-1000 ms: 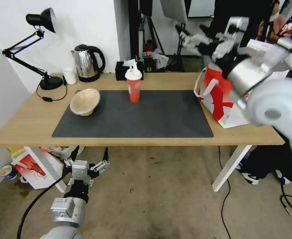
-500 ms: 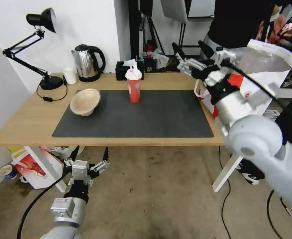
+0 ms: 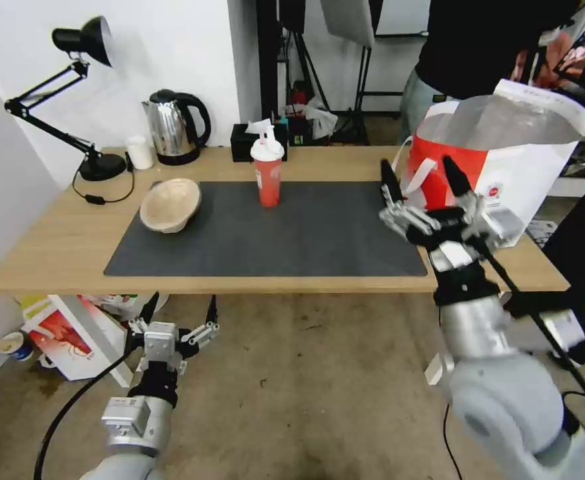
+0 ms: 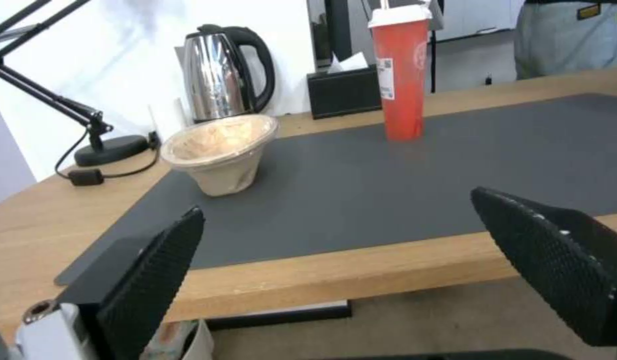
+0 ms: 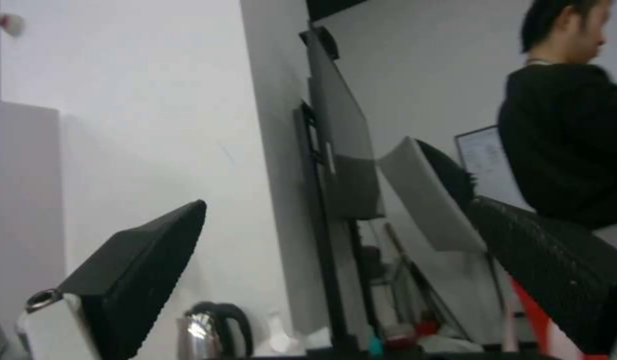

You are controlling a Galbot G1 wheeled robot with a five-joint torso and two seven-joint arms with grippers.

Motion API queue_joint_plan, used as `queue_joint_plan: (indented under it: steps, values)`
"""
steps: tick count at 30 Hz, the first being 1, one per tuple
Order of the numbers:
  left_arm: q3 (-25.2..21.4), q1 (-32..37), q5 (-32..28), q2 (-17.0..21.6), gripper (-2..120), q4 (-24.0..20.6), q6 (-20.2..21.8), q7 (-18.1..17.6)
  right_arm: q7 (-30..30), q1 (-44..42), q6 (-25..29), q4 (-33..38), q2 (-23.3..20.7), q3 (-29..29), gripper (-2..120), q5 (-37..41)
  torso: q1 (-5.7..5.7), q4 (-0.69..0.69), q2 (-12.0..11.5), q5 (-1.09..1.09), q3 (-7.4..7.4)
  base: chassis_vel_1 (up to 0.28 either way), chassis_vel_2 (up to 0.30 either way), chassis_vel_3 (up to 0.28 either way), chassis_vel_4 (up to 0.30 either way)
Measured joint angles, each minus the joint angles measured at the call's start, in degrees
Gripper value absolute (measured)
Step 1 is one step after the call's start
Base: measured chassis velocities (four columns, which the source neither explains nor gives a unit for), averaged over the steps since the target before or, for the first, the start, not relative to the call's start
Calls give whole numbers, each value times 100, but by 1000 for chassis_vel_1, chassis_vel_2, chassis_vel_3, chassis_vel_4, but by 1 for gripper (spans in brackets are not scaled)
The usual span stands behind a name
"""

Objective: Pick up the trash from the table and place it into the takeout bag.

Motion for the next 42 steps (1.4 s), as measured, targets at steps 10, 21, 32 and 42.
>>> queue_joint_plan:
  steps: [10, 21, 32, 42]
  values:
    - [0, 0, 0, 0, 100, 0, 0, 0, 609, -1782, 257, 299, 898, -22, 100, -1947, 1, 2, 0, 1, 0, 0, 0, 0, 0]
    - [0, 0, 0, 0, 100, 0, 0, 0, 1324, -2307, 53, -103, 1058, -254, 100, -2715, 1, 2, 0, 1, 1, 0, 0, 0, 0]
    - [0, 0, 0, 0, 100, 0, 0, 0, 1390, -2400, 107, -350, 1015, -391, 100, -2685, 2, 2, 0, 2, 1, 0, 0, 0, 0]
    - [0, 0, 0, 0, 100, 0, 0, 0, 1444, -2529, 144, -410, 958, -456, 100, -2764, 2, 1, 0, 1, 0, 0, 0, 0, 0]
